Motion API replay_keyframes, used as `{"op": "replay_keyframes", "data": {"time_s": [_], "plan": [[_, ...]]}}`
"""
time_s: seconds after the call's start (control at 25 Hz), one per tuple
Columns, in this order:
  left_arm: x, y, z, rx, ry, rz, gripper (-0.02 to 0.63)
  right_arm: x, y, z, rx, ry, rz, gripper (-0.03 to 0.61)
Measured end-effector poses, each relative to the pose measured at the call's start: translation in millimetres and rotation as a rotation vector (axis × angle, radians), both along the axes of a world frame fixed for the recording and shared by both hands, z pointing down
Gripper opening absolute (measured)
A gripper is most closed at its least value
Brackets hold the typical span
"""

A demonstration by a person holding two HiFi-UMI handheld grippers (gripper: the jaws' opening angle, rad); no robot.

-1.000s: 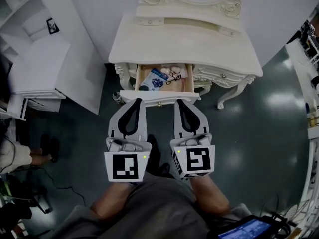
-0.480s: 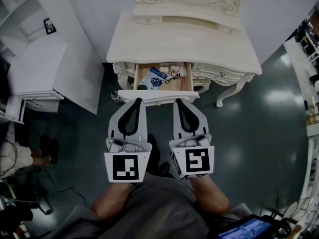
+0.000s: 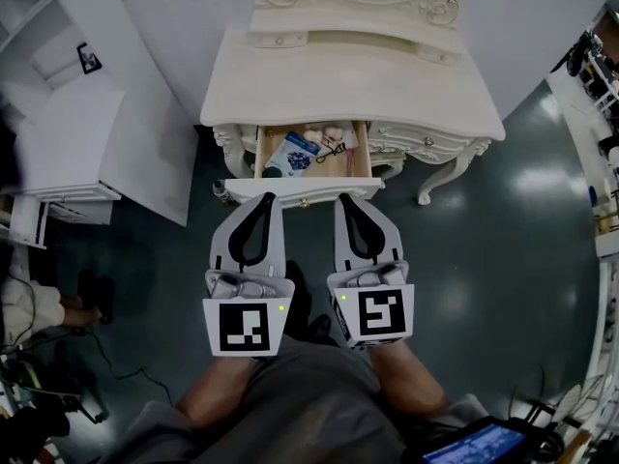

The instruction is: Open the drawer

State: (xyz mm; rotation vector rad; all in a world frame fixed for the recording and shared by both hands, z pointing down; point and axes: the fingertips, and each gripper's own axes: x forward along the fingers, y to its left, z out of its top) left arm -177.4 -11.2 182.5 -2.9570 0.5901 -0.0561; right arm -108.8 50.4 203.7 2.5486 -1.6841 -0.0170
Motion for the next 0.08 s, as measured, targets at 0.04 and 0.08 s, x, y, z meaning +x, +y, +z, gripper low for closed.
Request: {"op": "replay_keyframes", "data": {"time_s": [0.04, 0.08], "plan": [[0.9, -0.1, -0.2, 0.002, -0.001, 0.001, 0.015, 1.0, -0.2, -0.6, -0.001, -0.001, 0.003, 0.012], [1.8, -0.2, -0.6, 0.006, -0.002, 0.003, 0.015, 2.2, -0.4, -1.4, -0.002, -0.001, 0.006, 0.012]]}}
